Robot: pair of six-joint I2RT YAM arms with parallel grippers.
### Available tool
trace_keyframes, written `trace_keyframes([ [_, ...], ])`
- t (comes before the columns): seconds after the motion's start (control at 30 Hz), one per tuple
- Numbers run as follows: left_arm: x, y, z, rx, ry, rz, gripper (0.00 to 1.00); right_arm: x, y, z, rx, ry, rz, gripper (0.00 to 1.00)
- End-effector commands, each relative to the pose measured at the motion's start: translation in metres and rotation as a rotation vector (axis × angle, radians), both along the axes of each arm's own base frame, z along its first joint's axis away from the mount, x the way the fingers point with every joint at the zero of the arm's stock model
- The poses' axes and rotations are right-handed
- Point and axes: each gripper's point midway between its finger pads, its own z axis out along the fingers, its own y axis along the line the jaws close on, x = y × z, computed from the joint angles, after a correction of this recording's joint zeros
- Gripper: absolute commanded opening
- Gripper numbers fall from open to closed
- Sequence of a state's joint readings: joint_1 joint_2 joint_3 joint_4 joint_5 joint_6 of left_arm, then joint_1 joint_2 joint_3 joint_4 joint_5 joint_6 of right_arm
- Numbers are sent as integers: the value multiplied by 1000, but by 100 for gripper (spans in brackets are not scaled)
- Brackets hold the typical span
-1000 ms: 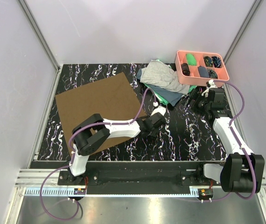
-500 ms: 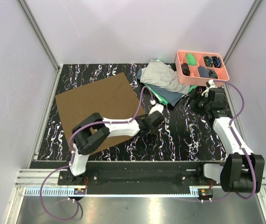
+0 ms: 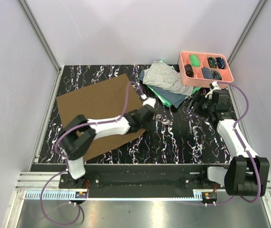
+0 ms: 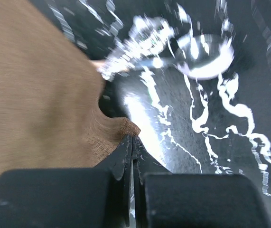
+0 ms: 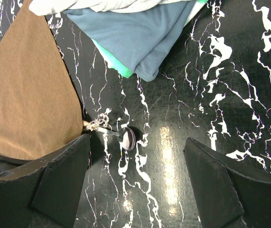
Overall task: Fold the napkin, place the utensils inside, and roll it up
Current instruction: Fold the napkin
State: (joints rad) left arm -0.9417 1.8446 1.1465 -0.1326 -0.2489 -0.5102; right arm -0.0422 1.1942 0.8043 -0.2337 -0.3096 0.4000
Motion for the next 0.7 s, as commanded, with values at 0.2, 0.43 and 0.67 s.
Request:
trace_keyframes([
  [0.2, 52, 78, 78, -130, -141, 176, 0, 0, 1, 0, -6, -9, 23, 89],
  [0.43, 85, 176, 89, -4, -214, 371, 0, 1, 0, 0, -12, -11, 20, 89],
  [0.67, 103, 275, 101, 63, -262, 576, 0, 9, 2, 7, -1, -19, 33, 89],
])
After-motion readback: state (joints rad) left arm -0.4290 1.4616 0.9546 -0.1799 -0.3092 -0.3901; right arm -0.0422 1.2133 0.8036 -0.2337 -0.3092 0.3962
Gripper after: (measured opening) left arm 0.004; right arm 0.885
